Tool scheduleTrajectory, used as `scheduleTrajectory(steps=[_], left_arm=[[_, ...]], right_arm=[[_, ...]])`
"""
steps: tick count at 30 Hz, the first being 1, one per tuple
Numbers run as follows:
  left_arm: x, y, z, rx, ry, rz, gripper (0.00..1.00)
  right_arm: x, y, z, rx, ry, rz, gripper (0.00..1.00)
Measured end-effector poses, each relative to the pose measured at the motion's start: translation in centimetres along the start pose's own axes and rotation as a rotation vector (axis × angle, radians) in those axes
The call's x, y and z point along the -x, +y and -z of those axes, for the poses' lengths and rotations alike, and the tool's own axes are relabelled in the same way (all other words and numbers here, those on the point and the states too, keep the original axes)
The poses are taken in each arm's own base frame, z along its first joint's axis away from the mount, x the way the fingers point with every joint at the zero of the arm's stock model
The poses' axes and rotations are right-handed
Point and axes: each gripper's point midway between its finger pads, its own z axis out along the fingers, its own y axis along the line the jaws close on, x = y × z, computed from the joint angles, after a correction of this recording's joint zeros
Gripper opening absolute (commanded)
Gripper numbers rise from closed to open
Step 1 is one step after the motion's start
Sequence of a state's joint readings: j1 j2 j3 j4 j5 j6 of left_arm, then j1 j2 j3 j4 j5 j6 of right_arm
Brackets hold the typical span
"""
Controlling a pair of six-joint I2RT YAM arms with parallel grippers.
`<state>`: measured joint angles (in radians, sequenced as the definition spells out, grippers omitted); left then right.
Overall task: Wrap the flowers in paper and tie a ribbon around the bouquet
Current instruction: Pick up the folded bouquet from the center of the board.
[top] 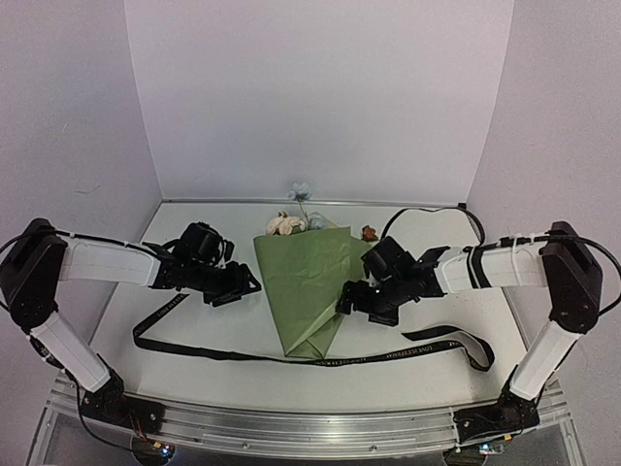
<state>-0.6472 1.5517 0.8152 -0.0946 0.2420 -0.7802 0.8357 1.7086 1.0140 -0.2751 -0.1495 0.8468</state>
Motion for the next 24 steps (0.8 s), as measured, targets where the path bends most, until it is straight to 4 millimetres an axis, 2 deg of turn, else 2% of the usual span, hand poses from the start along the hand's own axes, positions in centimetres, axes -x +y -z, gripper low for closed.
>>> scheduleTrajectory(steps=[3, 6, 10, 12, 20, 24], left_arm=[[0.8, 1.2, -1.4, 0.018, 0.021, 0.019, 0.66], [0.9, 2.4, -2.7, 0.015, 0.056, 0.047, 0.66], [1.1, 3.2, -4.0, -0.009, 0.085, 0.074, 0.66], [1.5, 2.8, -4.6, -0.034, 0.088, 0.076, 0.64], [2.2, 1.3, -6.1, -0.119, 0.104, 0.105, 0.52], [2.1, 1.0, -6.8, -0.146, 0.117, 0.130, 0.48]], right_arm=[[2.2, 0.1, 0.0, 0.035, -0.036, -0.072, 0.95], [3.9, 0.1, -0.9, 0.066, -0.054, -0.139, 0.95], [4.9, -0.2, -2.6, 0.075, -0.057, -0.188, 0.92], [5.0, -0.5, -3.3, 0.072, -0.052, -0.205, 0.89], [5.7, -0.1, -4.8, 0.116, -0.058, -0.265, 0.63], [5.9, 0.2, -5.5, 0.143, -0.054, -0.299, 0.41]])
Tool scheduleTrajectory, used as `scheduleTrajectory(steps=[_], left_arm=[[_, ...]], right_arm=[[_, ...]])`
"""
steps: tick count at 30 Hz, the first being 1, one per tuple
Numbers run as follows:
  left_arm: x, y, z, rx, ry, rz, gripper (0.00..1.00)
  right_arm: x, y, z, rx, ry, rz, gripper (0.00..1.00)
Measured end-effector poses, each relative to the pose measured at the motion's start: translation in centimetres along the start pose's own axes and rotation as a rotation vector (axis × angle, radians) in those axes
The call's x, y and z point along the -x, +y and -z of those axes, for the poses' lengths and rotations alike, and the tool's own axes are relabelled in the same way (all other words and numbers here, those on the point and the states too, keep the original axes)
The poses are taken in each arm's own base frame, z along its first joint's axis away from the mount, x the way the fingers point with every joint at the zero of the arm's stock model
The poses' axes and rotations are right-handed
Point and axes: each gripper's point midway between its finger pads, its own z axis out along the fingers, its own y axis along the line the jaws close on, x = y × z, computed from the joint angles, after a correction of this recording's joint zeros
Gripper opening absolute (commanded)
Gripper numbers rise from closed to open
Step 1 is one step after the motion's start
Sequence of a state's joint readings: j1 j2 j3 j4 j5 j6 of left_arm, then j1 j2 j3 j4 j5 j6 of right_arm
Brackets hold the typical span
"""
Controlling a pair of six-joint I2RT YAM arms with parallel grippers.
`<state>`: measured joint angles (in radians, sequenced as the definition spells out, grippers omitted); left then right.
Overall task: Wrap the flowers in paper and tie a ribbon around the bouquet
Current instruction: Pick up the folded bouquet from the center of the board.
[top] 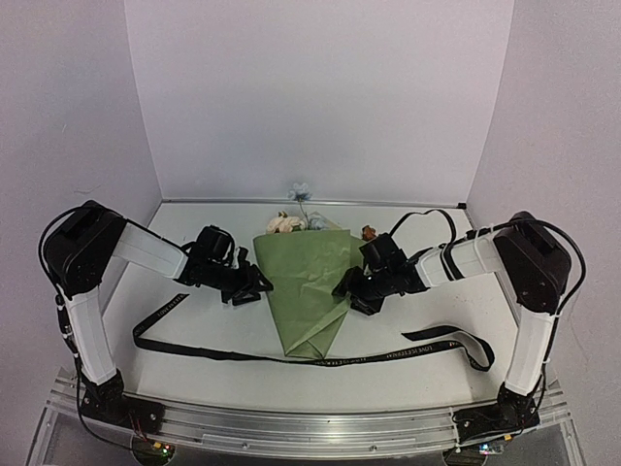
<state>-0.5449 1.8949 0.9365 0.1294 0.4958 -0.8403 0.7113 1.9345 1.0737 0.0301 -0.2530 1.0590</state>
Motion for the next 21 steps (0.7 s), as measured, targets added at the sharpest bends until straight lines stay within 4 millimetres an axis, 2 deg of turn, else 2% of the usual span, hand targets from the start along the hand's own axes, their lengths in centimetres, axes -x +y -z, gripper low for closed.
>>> scheduleTrajectory(steps=[2, 9, 14, 21], left_arm=[[-0.1, -0.1, -0.1, -0.009, 0.005, 0.012, 0.46], [-0.1, -0.5, -0.6, -0.024, 0.033, 0.054, 0.28], [0.5, -1.8, -0.4, -0.043, 0.041, 0.050, 0.15], [0.6, -2.6, -0.2, -0.045, 0.066, 0.058, 0.08]], right_arm=[[0.0, 0.0, -0.3, 0.007, 0.004, -0.020, 0.29], [0.0, 0.2, -0.3, 0.022, 0.023, -0.079, 0.01], [0.4, 1.2, -0.1, 0.038, 0.033, -0.129, 0.00], [0.7, 1.9, 0.4, 0.030, 0.050, -0.188, 0.00]])
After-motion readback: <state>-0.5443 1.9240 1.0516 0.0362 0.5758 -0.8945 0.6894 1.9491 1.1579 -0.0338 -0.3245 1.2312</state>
